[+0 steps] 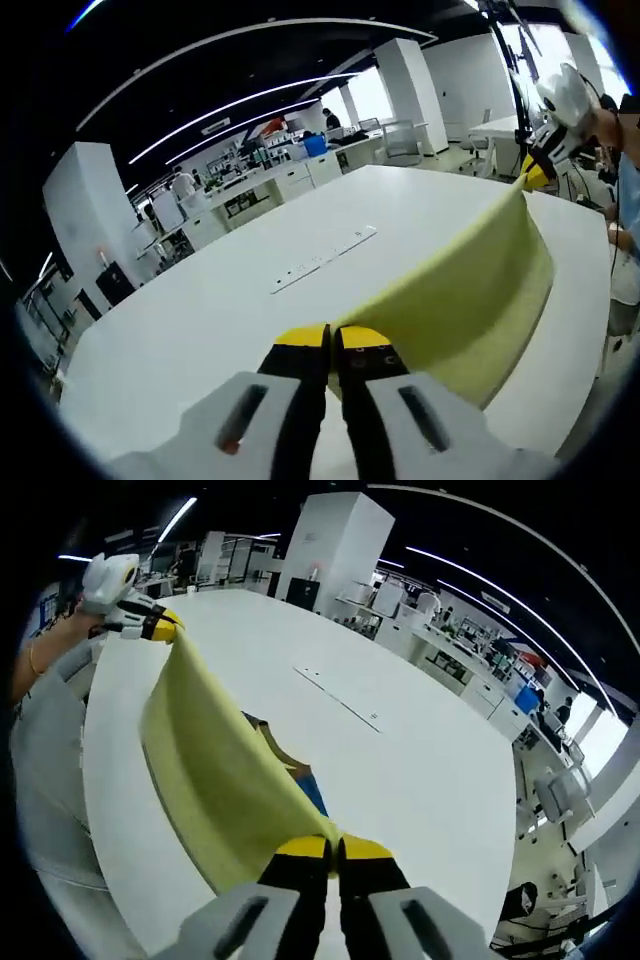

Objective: Fold the garment on the visible template until the final outline fits inside the template.

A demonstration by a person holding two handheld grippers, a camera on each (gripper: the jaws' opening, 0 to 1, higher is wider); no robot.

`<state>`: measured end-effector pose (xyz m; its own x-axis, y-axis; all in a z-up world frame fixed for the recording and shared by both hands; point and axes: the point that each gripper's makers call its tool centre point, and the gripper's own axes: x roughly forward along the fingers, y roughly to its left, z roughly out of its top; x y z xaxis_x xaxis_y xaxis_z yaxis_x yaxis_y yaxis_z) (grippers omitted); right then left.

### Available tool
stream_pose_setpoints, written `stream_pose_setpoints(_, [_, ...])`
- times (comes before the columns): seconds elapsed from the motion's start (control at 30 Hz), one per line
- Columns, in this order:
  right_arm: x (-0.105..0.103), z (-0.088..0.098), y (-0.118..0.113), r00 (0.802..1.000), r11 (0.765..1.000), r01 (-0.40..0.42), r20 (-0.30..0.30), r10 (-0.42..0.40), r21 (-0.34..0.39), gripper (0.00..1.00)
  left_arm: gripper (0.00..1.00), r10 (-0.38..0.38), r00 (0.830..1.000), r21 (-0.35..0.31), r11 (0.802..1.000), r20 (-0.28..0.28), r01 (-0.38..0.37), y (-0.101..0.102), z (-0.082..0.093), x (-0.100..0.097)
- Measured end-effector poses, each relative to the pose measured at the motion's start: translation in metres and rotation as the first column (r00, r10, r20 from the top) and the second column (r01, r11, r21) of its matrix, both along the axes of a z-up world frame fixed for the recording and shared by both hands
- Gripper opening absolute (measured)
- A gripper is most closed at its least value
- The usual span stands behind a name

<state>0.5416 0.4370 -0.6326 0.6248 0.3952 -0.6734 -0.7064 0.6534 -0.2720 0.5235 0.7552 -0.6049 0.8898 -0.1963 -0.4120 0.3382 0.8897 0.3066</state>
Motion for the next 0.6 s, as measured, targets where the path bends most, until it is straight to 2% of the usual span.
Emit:
stream_pose_setpoints(0.13, [0.014, -0.007, 0.002, 1.000, 0.999, 0.029, -0.011, -0.029, 0.021, 0.00, 0.00, 0.013, 1.000, 0.025, 1.000, -0.008, -0.013, 0.002, -0.011, 0.012])
stream_pose_setpoints(0.23, [0.021, -0.018, 0.003, 0.999, 0.999, 0.045, -0.020, -0.045, 0.007, 0.00, 0.00, 0.025, 0.999, 0.010, 1.000, -0.021, -0.025, 0.003, -0.019, 0.017])
stream_pose_setpoints(0.43, [0.031, -0.044, 0.007, 0.996, 0.998, 0.065, -0.068, -0.064, 0.011, 0.00, 0.00, 0.037, 0.997, 0.026, 0.999, -0.069, -0.036, 0.008, -0.049, 0.029])
stream_pose_setpoints(0.6, [0.039, -0.070, 0.009, 0.994, 0.997, 0.053, -0.088, -0.057, -0.049, 0.00, 0.00, 0.054, 0.990, -0.034, 0.998, -0.129, -0.059, 0.011, -0.082, 0.038])
